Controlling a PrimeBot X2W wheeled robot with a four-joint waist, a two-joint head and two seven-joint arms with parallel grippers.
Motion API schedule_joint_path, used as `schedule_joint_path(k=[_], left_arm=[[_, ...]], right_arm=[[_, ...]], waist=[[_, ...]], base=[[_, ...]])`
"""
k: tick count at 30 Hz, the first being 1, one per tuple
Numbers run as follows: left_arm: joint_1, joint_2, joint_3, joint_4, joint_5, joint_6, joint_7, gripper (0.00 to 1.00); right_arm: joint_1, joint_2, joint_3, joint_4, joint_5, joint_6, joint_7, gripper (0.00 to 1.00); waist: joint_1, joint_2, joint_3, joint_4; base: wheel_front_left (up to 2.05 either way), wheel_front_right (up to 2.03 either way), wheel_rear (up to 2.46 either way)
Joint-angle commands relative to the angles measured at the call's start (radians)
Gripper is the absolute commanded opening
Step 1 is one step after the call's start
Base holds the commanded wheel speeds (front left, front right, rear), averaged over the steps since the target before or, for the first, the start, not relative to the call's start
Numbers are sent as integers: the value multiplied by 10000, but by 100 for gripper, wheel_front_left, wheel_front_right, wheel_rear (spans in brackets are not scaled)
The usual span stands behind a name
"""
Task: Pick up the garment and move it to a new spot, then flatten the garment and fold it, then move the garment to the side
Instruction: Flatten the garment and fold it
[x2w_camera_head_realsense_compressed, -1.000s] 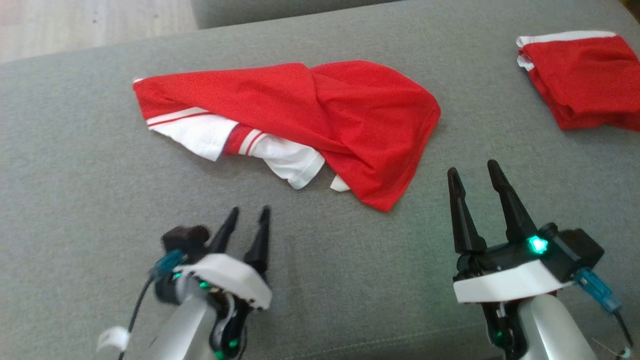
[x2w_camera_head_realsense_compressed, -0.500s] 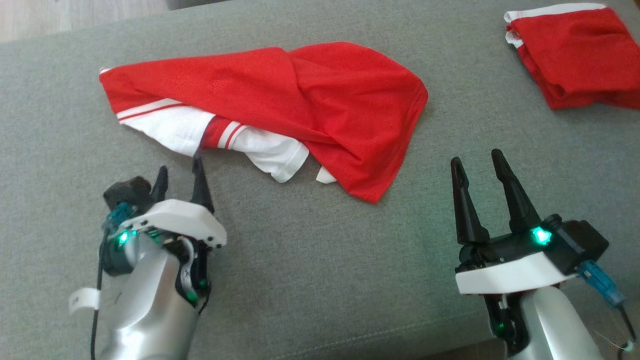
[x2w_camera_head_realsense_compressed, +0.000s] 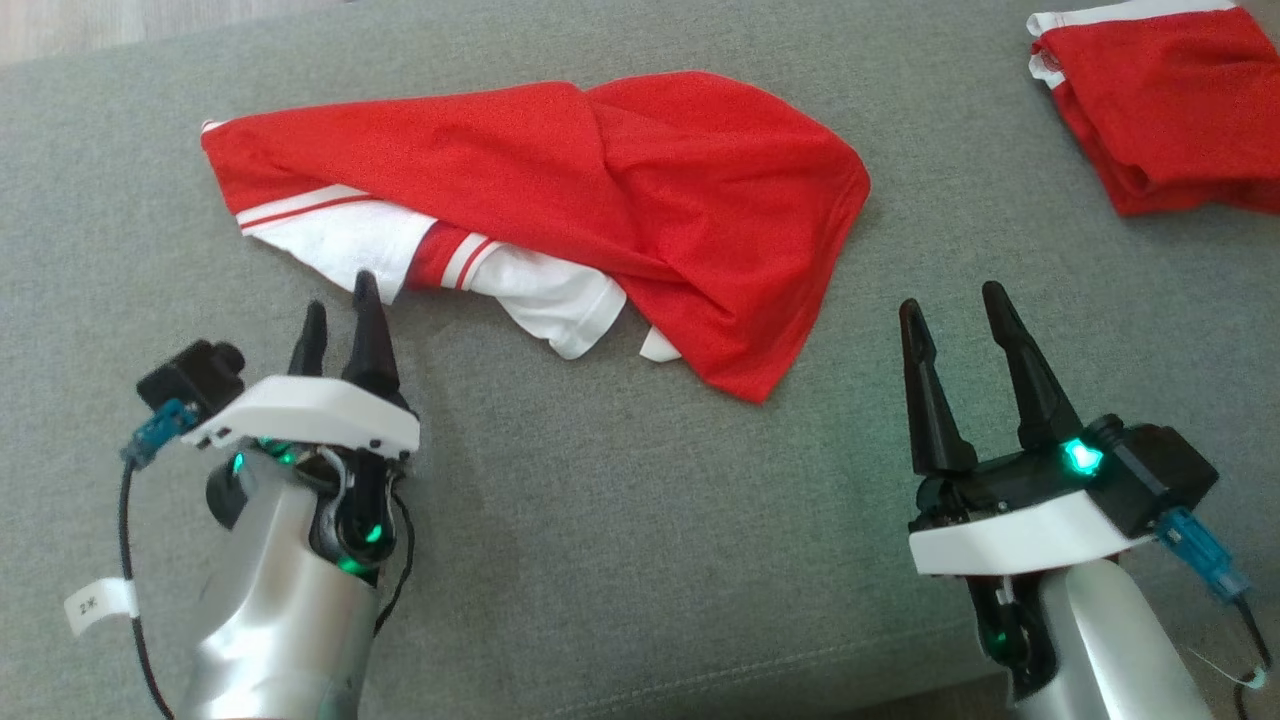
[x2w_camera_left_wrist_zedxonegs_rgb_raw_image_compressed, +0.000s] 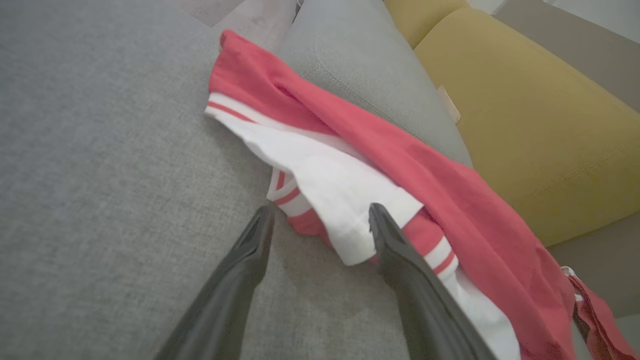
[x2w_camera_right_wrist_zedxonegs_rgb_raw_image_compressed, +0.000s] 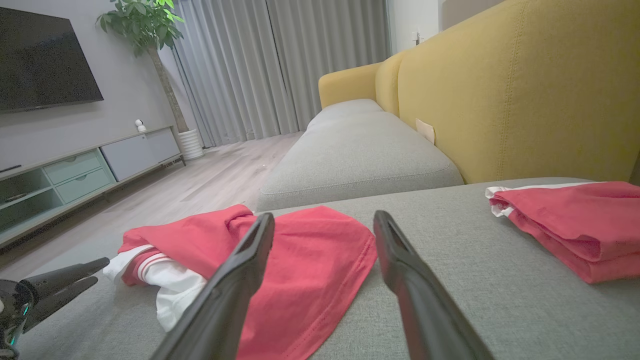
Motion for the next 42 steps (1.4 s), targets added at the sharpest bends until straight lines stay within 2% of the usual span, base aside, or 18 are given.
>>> schedule_joint_path(k=[1,10,11,12,16,17,22,26,33,38,42], left_arm=[[-403,163,217,-68,-92,-77,-61,100],[-959,162,-260,814,-1341,-672,-61,100],[-986,162,-387,899,-1528,-760,-61,91],[-1025,162,-529,1012,-1692,-818,-61,71],[-1208,162,-831,1247,-2198,-990,-61,17],[-1243,162,-890,1273,-2334,-1030,-61,0],[-1314,162,-1100,1299,-2701,-1147,-61,0],[-1037,162,-1029,659,-2985,-1195,-61,0],[-2,162,-549,-1229,-2780,-1210,-61,0],[289,344,-439,-2236,-2733,-1212,-5,0],[352,531,-432,-2860,-2880,-1212,293,0]], right_arm=[[-251,-37,234,-331,-56,-9,-65,100],[-242,-153,197,-356,-92,-9,-65,100],[-248,-155,199,-360,-95,-9,-65,100],[-254,-155,202,-364,-100,-9,-65,100],[-265,-151,185,-375,-108,-9,-65,100],[-264,-149,184,-373,-109,-9,-65,100],[-237,-134,192,-343,-96,-9,-65,100],[-124,-123,406,61,66,-9,-65,100],[-265,-261,1628,2435,641,-9,-64,100],[-1161,-241,2578,4281,729,-9,-44,100],[-1710,-200,2877,5191,703,-9,-49,100]], waist=[[0,0,9,-4],[0,0,84,12],[0,0,95,14],[0,0,106,19],[0,0,143,72],[0,0,143,83],[0,0,83,156],[0,0,-81,251],[0,0,-240,741],[0,0,-161,1041],[0,0,-115,1199]], base=[[0,0,0],[0,0,0],[0,0,0],[0,0,0],[0,0,0],[0,0,0],[0,0,0],[0,0,0],[0,0,0],[0,0,0],[0,0,0]])
